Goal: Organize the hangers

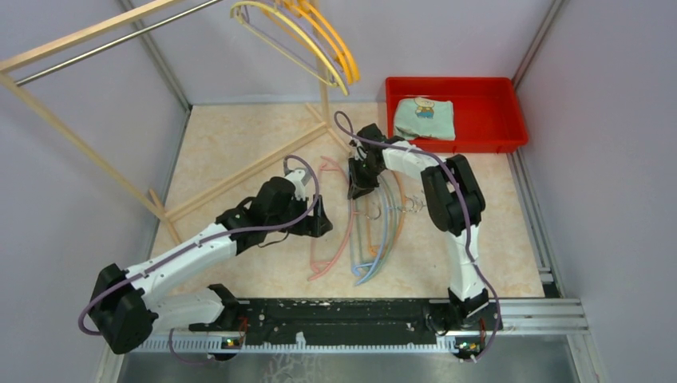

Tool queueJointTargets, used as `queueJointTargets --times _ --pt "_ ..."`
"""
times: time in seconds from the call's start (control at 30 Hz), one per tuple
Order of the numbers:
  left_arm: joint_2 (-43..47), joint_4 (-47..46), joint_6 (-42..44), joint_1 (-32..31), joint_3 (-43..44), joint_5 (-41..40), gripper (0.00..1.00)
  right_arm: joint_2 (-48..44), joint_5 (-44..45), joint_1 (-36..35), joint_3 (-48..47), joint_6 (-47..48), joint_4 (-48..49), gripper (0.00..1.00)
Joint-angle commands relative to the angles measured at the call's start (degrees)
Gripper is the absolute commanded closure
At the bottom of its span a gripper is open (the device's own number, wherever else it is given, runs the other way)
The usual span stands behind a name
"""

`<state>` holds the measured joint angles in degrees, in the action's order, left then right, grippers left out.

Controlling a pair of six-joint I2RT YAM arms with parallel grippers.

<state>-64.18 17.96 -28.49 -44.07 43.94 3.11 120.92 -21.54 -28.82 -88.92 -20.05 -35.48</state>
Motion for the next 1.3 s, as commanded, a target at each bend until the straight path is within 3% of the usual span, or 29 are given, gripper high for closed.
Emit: queueJointTargets --times 0.0,0.03,0.07,0.57,0.97,1.03,1.27 --pt "0.1 -2.6 -0.4 -1.0 -2.1 -2.1 0.15 0.4 -1.0 -0.5 0.1 0.4 2.4 0.88" --pt "0.1 -2.8 -0.3 -1.3 -2.4 -2.4 0.15 0.1 -1.0 -0.5 0.3 0.3 2.4 0.97" --pt "-0.1 -2.9 -0.1 -1.6 -2.6 -2.9 0.15 -0.3 -1.0 -0.5 0.3 0.2 2.3 1.0" --pt "-14.3 -4.6 5.8 -11.4 6.8 -10.1 0.16 -8.8 -0.9 -0.5 -11.6 -2.0 -7.2 1.0" --pt "-16.3 -5.6 5.4 -12.9 4.1 -16.6 0.16 -12.2 -3.8 -0.5 -12.9 -2.6 -10.2 1.0" --pt "-16.7 -6.2 5.6 -12.9 3.9 -17.0 0.19 -13.0 -4.7 -0.5 -12.9 -3.0 -10.4 1.0" --pt "-19.2 -6.3 5.6 -13.1 3.5 -15.5 0.47 -14.5 -7.2 -0.4 -15.0 -4.9 -10.9 1.0"
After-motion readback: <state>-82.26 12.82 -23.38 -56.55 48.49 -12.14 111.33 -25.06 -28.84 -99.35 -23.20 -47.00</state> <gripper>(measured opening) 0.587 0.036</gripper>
